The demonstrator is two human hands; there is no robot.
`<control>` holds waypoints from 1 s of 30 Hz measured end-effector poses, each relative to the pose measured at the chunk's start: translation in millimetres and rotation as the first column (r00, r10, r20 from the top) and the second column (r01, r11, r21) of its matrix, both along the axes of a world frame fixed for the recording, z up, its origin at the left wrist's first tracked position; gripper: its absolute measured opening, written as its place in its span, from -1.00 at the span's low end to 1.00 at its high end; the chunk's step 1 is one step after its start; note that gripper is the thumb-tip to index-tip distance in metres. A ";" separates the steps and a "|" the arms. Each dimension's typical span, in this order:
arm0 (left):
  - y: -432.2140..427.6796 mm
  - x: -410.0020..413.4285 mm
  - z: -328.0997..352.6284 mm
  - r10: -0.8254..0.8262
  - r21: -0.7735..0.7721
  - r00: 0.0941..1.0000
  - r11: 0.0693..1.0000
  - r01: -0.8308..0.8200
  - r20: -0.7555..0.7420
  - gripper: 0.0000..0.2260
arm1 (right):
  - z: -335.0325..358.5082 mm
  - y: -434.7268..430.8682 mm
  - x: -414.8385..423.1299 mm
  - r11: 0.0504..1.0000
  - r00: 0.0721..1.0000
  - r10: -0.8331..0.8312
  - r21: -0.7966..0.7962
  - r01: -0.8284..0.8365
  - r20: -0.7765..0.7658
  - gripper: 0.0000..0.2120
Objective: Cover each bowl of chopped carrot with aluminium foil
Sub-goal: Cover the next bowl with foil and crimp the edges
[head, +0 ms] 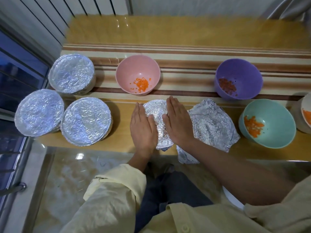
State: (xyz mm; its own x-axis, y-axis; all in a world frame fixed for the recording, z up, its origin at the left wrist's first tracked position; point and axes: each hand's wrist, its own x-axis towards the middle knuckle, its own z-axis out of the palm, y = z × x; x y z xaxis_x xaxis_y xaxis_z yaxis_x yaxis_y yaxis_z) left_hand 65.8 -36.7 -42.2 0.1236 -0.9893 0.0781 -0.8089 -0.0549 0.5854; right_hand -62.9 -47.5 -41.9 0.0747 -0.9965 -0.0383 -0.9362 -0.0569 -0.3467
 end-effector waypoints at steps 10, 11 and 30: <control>-2.2 7.8 1.3 0.120 0.045 0.943 0.993 -0.111 -0.310 -0.55 | -2.0 0.4 1.3 0.997 0.986 -0.029 -0.072 0.041 0.167 -0.43; -1.8 8.5 0.4 0.127 0.044 0.932 0.992 -0.119 -0.339 -0.56 | -2.2 0.7 0.8 0.994 0.973 -0.045 -0.083 0.065 0.225 -0.44; -2.6 12.4 2.1 0.189 0.113 0.849 0.982 -0.153 -0.493 -0.54 | 5.6 -0.6 -3.2 0.994 0.946 -0.093 -0.034 0.108 0.312 -0.41</control>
State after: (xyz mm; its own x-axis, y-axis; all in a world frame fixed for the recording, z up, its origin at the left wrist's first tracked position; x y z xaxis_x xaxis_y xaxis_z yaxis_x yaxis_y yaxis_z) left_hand 78.2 -39.3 -40.1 0.2962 -0.9493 -0.1051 -0.3830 -0.2189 0.8975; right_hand -66.1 -48.2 -36.4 -0.0257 -0.9995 0.0207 -0.7852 0.0074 -0.6191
